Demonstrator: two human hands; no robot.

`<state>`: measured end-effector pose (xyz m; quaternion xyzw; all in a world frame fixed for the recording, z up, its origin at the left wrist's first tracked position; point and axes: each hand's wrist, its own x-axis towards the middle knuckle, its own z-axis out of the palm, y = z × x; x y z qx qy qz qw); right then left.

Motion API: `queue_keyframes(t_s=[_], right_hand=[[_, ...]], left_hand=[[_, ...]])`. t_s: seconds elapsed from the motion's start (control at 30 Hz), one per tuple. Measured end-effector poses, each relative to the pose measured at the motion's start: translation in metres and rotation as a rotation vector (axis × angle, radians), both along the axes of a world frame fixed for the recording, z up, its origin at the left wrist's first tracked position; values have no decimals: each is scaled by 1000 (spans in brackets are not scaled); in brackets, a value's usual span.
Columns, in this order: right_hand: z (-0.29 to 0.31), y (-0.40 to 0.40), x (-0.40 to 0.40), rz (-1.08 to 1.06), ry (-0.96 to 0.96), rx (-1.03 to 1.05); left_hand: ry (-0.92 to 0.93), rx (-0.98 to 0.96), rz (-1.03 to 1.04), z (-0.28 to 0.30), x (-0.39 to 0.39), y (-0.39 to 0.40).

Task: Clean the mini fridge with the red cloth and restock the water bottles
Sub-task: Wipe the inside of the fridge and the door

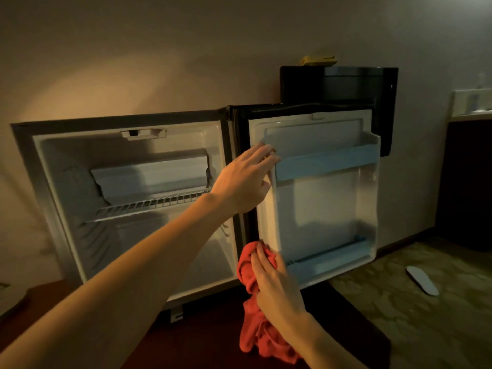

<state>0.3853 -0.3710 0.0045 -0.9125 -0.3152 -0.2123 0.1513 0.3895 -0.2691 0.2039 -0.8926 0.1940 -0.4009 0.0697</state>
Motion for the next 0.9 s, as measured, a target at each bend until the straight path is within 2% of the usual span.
queue_keyframes(t_s=[0.17, 0.37, 0.53, 0.7, 0.9], right_hand=[[-33, -2, -16, -17, 101, -72], [-12, -10, -31, -34, 283, -178], [-20, 10, -31, 26, 169, -141], [-40, 8, -24, 18, 184, -274], [-47, -26, -17, 62, 179, -146]], left_hand=[[27, -16, 7, -2, -3, 1], [-17, 11, 47, -4, -10, -2], [-16, 24, 91, -4, -13, -11], [-19, 22, 95, -7, -7, -11], [-14, 18, 122, -14, -4, -9]])
